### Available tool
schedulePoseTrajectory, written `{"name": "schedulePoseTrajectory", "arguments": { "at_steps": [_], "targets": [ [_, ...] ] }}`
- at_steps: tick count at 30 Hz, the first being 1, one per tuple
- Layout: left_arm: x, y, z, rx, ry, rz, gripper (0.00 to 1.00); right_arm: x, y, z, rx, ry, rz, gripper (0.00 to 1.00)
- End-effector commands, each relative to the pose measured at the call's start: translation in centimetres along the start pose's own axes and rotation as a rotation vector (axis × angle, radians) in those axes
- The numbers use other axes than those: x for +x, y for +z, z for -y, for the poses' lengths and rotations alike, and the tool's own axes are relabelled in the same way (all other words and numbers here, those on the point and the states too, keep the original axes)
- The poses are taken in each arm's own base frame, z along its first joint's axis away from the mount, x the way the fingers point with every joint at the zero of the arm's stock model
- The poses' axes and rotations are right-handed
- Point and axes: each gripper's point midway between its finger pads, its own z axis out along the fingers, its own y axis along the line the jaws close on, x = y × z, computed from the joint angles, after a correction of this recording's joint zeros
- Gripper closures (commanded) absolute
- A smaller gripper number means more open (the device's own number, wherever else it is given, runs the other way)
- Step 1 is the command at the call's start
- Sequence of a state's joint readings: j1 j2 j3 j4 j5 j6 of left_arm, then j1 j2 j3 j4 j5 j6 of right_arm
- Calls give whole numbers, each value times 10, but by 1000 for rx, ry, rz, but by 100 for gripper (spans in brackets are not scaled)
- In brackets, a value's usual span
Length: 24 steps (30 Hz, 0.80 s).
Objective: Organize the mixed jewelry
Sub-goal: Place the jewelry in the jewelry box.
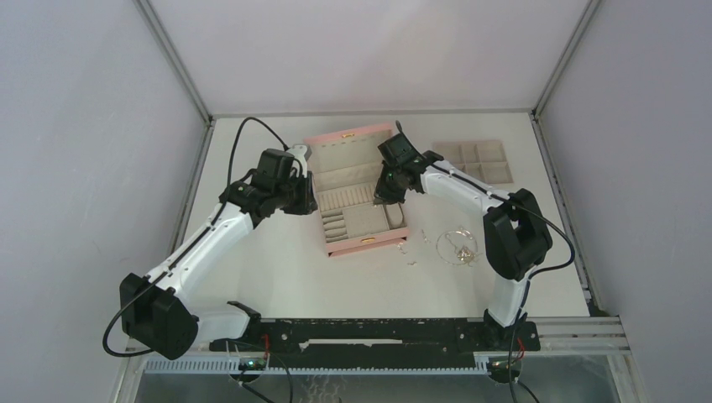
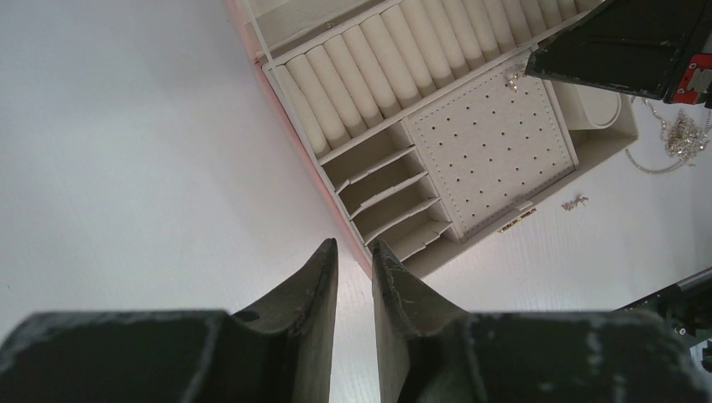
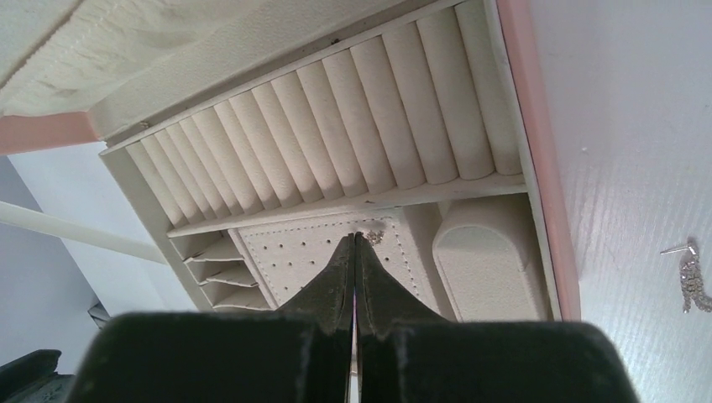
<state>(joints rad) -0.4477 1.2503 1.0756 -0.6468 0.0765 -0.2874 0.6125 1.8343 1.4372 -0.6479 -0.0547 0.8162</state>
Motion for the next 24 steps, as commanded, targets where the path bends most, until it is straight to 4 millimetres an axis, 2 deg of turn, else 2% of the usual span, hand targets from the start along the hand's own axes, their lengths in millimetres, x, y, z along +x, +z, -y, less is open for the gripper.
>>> {"name": "schedulePoseTrajectory", "arguments": {
  "at_steps": [1,12,19,24],
  "targets": [
    [-17,-9,6,13,27,60,74,5,3,-4,-11,-6,-11,100],
    [-16,-11,5,12,24,66,74,9,7,0,7,-1,-24,100],
    [-17,-10,6,14,25,66,74,7,2,1,9,1,-11,100],
    [-19,-12,7,18,24,72,74,-2,-14,-16,-94,1,57,99]
  ]
}}
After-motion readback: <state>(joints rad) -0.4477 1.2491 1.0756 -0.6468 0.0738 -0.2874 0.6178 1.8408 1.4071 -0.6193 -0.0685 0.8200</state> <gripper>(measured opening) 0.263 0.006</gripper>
